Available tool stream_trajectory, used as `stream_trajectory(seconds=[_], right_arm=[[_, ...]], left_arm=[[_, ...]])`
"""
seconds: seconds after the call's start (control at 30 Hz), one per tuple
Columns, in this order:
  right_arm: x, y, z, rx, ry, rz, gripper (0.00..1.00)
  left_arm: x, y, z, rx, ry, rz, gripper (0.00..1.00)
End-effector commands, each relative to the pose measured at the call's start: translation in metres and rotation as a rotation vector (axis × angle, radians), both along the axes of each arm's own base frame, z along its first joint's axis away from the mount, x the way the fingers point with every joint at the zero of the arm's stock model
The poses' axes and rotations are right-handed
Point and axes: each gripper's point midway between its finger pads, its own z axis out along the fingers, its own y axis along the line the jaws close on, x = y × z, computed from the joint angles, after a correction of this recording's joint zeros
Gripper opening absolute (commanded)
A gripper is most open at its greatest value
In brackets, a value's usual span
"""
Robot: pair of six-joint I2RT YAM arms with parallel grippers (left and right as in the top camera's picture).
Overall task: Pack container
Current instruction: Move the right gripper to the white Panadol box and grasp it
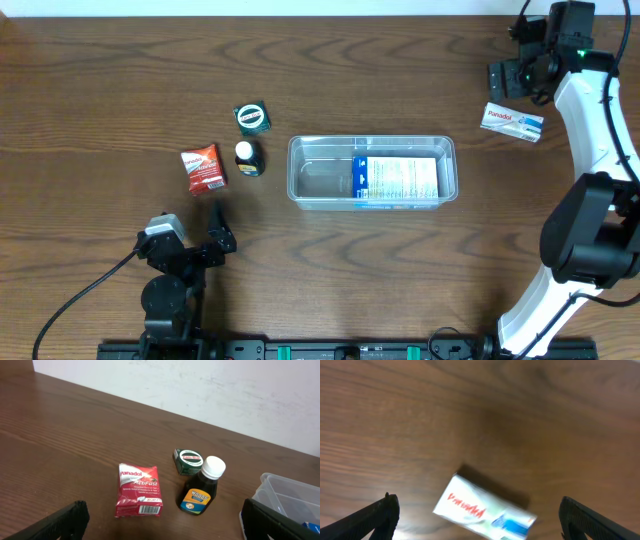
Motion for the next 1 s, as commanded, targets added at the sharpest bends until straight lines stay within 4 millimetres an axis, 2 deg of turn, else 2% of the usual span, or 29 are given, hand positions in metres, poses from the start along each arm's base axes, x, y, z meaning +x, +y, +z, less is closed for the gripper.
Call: stream_trajectory(seconds=[0.0,0.17,0.27,0.37,0.77,0.97], right_arm=[[0.009,-0.015,-0.009,-0.121,0.014,0.11,0.99],[0.01,-0.02,-0.038,-0.112,0.058,0.155,0.99],[0.003,-0.019,-0.063,-0.107,0.128,0.194,0.97],[-0.002,-0.02,-0.081,-0.093,0.17,0.196,0.96],[-0.018,-0.036,-0.102,-0.068,0.225,0.163,0.99],[-0.029,-0.036,-0.115,-0.027,0.249,0.16,0.99]], left_arm=[[-0.002,0.001,-0.015,0.018,0.046,0.002,0.98],[-0.002,0.001,-0.015,0.018,0.046,0.002,0.98],[-0.002,0.001,-0.015,0.018,0.046,0.002,0.98],[-0.002,0.001,-0.015,0.018,0.046,0.002,0.98],[-0.002,0.001,-0.015,0.018,0.046,0.002,0.98],[-0.002,0.001,-0.015,0.018,0.046,0.002,0.98]])
